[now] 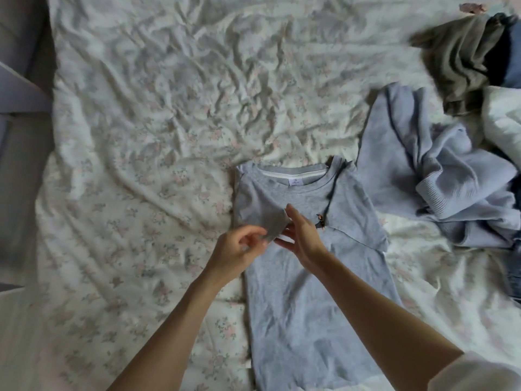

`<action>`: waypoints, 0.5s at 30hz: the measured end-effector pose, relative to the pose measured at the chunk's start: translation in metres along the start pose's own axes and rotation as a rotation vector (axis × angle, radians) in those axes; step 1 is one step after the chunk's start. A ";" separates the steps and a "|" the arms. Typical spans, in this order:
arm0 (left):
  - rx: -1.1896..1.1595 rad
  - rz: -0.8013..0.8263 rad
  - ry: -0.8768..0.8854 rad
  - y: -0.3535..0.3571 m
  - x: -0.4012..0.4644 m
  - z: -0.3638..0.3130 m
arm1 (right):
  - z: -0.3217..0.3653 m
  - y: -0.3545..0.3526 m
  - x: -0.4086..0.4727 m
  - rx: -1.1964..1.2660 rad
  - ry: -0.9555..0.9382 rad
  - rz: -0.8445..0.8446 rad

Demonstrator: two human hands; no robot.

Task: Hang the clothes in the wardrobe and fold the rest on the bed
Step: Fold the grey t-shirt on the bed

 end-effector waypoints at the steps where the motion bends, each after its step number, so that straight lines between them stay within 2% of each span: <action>1: 0.103 -0.105 0.034 -0.002 -0.001 0.005 | 0.001 0.000 0.001 -0.043 -0.010 -0.013; 3: 0.318 -0.256 0.097 -0.005 -0.004 0.017 | 0.002 0.006 0.005 -0.168 -0.057 -0.073; 6: 0.481 -0.224 0.060 -0.003 -0.008 0.035 | 0.005 0.015 0.009 -0.452 -0.176 -0.275; 11: 0.467 -0.160 0.115 0.022 -0.017 0.036 | 0.015 0.004 0.010 -0.700 -0.263 -0.584; 15: 0.398 -0.196 0.142 0.036 -0.017 0.034 | 0.027 -0.017 0.012 -0.847 -0.284 -0.678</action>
Point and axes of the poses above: each hand's wrist, its own x-axis towards the middle knuckle, its own y-axis out of the palm, z = x × y, the point moved 2 cm from there along x, towards the middle knuckle, and after that the axes turned 11 degrees about y, right-handed, at the moved point
